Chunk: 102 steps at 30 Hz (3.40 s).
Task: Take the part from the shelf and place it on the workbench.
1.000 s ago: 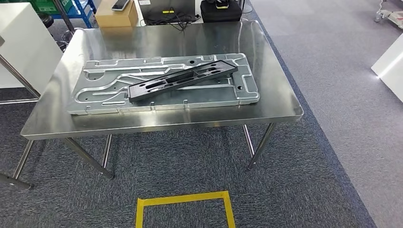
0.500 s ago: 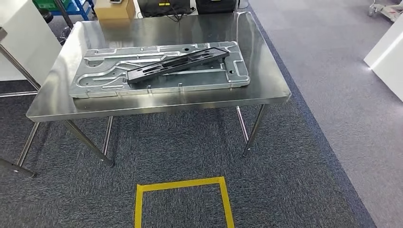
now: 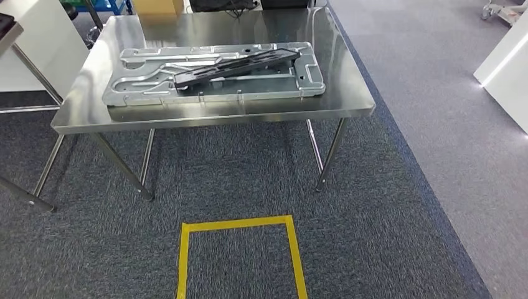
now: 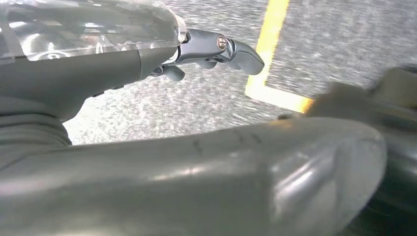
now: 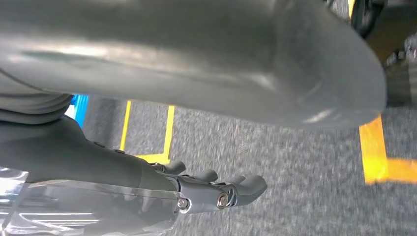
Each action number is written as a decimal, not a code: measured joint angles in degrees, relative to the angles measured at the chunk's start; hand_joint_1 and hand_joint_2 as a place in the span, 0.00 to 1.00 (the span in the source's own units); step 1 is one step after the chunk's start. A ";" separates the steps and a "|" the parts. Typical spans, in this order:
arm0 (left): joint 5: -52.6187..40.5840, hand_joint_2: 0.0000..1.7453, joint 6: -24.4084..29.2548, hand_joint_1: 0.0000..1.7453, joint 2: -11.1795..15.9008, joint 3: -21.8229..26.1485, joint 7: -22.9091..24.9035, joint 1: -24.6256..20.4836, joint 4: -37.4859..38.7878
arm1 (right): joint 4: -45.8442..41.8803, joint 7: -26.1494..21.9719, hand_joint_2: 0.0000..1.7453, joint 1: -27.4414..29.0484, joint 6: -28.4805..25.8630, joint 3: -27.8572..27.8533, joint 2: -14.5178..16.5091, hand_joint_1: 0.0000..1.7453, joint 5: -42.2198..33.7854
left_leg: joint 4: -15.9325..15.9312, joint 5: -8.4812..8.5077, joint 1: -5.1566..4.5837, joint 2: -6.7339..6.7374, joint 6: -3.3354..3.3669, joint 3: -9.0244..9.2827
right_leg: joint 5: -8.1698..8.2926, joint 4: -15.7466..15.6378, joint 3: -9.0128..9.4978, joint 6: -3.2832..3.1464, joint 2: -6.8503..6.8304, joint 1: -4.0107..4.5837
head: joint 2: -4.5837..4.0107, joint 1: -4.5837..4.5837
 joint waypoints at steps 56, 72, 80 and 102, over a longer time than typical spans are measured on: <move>-0.04 0.00 0.67 0.00 3.60 -0.13 0.02 -0.65 0.13 | 0.32 -1.18 0.00 -0.08 -3.29 -1.49 -0.46 0.00 -0.95 | 12.02 1.77 1.06 0.04 -2.34 -6.95 | -3.35 -0.28 2.39 -1.75 -0.04 0.00 | 0.00 -0.02; -0.05 0.00 0.50 0.00 3.60 -1.79 0.05 -1.64 0.11 | 0.29 -0.72 0.00 0.13 -3.39 0.28 -0.28 0.00 2.12 | 2.13 7.31 -0.34 -0.31 0.65 -10.29 | -8.74 6.05 7.94 -0.86 0.87 0.24 | 0.00 -0.01; -0.11 0.00 0.15 0.00 3.50 -2.27 0.90 -1.61 0.13 | 0.30 -1.09 0.00 0.02 -3.39 0.27 -0.07 0.00 1.71 | 8.52 2.21 0.20 -0.53 -1.82 -13.79 | -7.54 -3.24 10.25 -3.13 0.19 0.26 | 0.00 -0.02; -0.06 0.00 1.58 0.00 3.48 -2.70 2.21 -1.29 0.13 | 0.31 -1.75 0.00 0.16 -3.37 0.24 -0.01 0.00 0.76 | 1.25 2.90 0.27 -0.20 0.40 -4.39 | -8.58 7.98 2.38 0.14 0.54 -0.06 | 0.00 -0.01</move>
